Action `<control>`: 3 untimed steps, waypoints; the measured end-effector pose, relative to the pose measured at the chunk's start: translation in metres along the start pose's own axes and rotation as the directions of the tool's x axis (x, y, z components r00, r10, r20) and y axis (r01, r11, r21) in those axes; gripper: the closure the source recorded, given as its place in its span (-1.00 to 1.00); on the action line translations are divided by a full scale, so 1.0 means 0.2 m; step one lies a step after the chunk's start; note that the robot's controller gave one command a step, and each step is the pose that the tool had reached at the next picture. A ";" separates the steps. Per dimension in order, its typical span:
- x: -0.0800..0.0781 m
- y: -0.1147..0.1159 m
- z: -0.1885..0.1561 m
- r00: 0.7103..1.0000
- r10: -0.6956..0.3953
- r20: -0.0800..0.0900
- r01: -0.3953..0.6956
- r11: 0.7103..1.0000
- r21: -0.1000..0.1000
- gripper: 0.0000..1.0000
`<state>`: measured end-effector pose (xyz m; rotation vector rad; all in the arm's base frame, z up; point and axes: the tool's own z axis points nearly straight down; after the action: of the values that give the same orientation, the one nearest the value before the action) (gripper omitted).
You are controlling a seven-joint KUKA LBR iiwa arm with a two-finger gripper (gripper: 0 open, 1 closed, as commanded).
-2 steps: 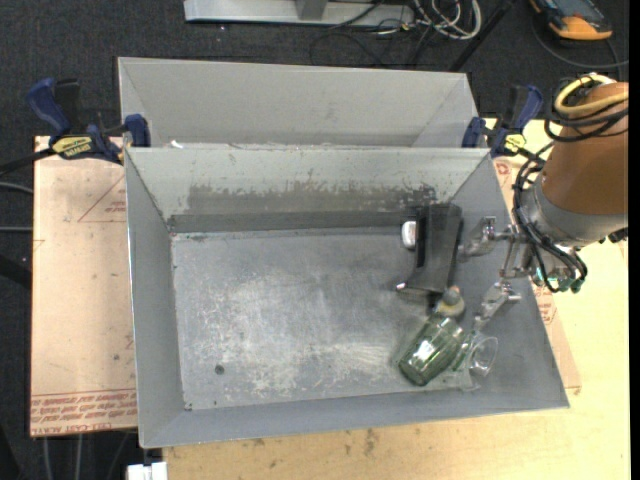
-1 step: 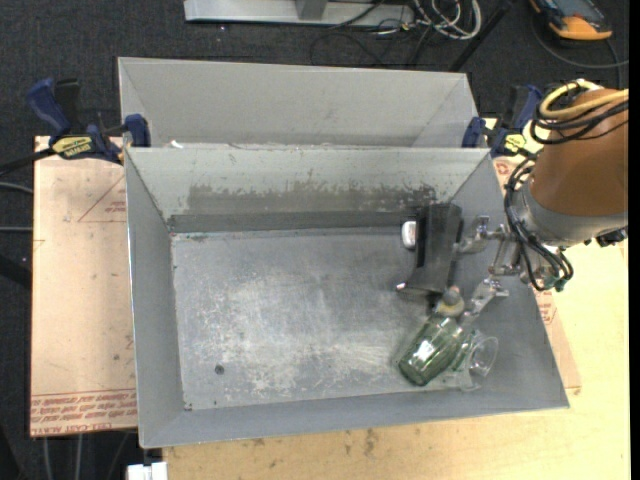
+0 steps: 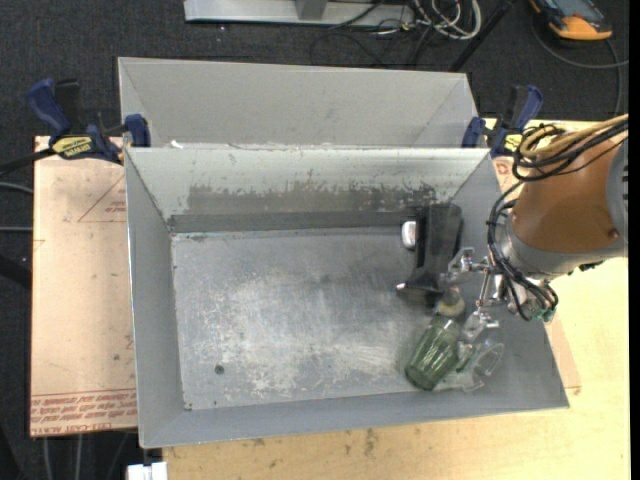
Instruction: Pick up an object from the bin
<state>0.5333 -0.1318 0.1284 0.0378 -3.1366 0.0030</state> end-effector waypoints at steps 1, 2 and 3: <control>-0.01 -0.06 0.14 0.989 -0.146 0.011 0.145 0.989 0.009 -1.00; 0.06 0.19 0.25 0.977 -0.215 0.000 0.215 0.977 -0.002 1.00; 0.06 0.19 0.24 0.977 -0.215 0.000 0.215 0.977 -0.002 1.00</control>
Offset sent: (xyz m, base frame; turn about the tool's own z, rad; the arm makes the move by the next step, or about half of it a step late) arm -0.0134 0.0373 -0.0511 -0.2161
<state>0.5201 -0.0946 0.0794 0.3766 -3.1137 -0.0010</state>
